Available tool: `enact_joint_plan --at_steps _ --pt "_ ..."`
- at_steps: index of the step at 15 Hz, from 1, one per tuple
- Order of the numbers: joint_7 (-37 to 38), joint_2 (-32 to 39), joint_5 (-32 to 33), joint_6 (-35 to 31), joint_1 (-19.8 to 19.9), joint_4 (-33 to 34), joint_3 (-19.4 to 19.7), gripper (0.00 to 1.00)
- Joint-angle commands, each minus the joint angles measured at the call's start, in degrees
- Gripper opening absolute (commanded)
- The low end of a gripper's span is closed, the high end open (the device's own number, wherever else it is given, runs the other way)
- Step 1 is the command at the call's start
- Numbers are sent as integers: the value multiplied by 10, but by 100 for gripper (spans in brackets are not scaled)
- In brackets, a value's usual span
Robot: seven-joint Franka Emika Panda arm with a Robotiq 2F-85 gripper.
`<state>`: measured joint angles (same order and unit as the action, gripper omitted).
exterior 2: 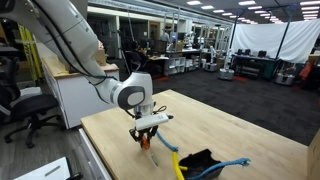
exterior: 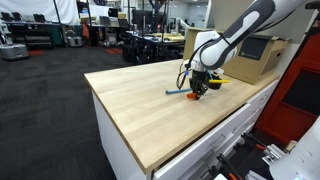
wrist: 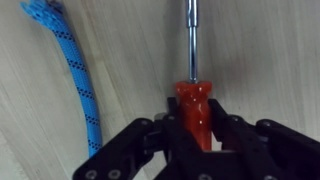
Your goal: Move the screwdriver backwards.
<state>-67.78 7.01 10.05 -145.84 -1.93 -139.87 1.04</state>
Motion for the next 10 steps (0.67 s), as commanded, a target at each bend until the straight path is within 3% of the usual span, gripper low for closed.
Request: enact_joint_plan --at_steps 1,8,9,10 --pt "59 -53 34 17 -2 -3 -15 9" --pt "90 -94 93 14 -9 60 -29 9" --pt "82 -96 74 2 -8 38 -26 9" --pt "82 -99 75 2 -9 43 -26 34"
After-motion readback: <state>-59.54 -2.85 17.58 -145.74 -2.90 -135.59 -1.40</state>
